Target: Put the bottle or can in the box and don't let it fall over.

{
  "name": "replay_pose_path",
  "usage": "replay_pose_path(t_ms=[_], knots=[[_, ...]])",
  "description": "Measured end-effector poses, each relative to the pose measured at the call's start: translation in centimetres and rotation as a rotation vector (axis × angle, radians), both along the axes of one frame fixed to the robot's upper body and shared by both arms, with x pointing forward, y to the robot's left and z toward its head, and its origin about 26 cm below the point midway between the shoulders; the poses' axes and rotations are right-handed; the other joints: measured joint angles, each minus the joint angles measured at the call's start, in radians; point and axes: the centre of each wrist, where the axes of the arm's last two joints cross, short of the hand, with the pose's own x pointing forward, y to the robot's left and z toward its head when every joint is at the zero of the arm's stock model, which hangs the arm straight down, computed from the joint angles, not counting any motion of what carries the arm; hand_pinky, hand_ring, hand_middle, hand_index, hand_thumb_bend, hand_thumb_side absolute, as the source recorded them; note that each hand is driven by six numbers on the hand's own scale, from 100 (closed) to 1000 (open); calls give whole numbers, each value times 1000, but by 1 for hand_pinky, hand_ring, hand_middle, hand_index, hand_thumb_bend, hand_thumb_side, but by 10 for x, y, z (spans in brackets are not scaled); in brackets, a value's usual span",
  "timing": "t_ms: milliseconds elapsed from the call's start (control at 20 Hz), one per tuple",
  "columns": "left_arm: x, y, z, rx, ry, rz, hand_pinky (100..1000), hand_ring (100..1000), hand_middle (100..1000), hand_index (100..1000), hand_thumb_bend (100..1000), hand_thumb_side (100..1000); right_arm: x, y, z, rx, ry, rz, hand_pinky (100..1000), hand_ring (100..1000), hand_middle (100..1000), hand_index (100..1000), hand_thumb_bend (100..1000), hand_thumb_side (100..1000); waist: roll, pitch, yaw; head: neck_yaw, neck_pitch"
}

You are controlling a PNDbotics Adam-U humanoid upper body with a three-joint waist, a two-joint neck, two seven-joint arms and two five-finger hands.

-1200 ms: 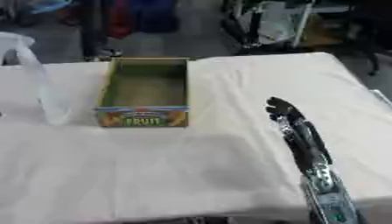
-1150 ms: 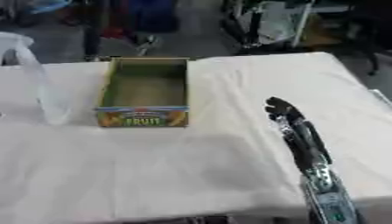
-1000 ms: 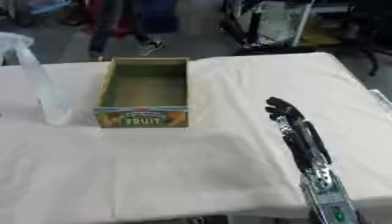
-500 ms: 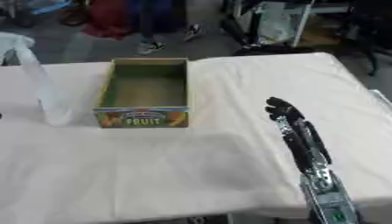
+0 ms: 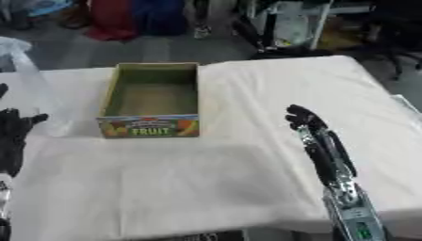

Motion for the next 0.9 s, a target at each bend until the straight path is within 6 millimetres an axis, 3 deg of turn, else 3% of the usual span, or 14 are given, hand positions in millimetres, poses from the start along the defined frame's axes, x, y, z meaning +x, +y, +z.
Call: replay_pose_path(t_ms=[150,500,900], knots=[[12,-3,7,-90,-28,-13,586,100,100,989,689,1000,0,0,0,0,0,0,909,875,848,881,100,814,-1,0,-3,0,0],[24,26,22,-655,-103,-84,607,100,100,1000,684,1000,0,0,0,0,0,0,909,875,847,881,100,817,-1,0,-8,0,0],[28,34,22,-771,-91,-79,615,100,100,1000,673,1000,0,0,0,1,0,0,909,874,847,881,100,815,-1,0,-10,0,0]])
